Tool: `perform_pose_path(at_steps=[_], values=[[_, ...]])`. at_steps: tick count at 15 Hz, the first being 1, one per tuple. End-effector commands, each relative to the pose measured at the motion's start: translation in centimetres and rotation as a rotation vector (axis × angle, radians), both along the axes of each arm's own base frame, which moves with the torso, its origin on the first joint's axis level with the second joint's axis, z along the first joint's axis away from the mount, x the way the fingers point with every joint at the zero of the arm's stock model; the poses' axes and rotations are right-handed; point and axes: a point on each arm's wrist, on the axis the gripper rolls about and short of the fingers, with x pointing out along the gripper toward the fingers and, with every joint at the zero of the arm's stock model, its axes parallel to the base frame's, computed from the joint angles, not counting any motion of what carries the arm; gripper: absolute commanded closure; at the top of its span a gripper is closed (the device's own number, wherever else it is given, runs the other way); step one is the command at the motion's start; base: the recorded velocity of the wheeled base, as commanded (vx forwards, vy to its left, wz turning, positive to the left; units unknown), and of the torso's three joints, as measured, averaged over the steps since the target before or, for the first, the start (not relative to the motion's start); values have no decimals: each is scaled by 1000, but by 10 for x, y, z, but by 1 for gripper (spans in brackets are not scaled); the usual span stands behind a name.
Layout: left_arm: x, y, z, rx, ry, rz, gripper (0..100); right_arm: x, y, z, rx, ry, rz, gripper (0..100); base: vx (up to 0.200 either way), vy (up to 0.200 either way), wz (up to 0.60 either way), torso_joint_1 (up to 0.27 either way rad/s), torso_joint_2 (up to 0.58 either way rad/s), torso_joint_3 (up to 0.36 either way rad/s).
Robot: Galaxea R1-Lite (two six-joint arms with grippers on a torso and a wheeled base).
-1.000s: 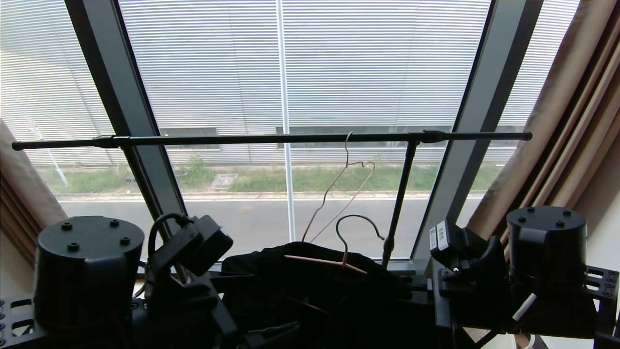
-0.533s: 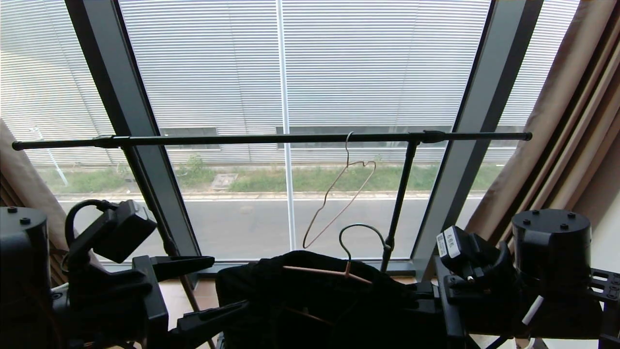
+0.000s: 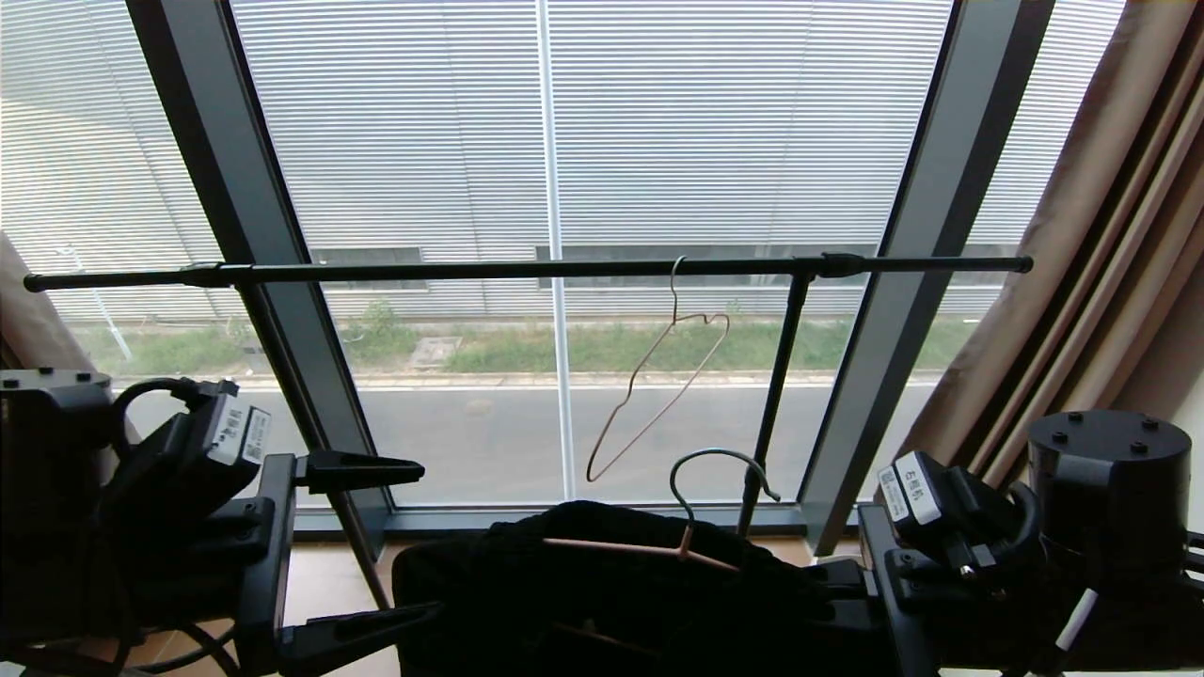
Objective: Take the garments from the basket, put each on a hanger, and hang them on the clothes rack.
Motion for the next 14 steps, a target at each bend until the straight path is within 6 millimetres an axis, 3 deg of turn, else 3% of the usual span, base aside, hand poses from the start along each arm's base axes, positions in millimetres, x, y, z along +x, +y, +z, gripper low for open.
perform_pose_path(at_steps=[1,5,9,14], values=[[18,-11,-17,37,37,-53,0,-1,-1,2,5,-8,1,100,0,0,0,0,0,0],[20,-31,-20,54,17,-152,0,-2,0,2,5,-12,9,100,0,0,0,0,0,0],[34,-38,-25,59,40,-161,0,-7,-3,2,12,-55,79,100,0,0,0,0,0,0],[35,-59,-31,92,59,-202,0,-8,-1,3,24,-55,104,100,0,0,0,0,0,0]])
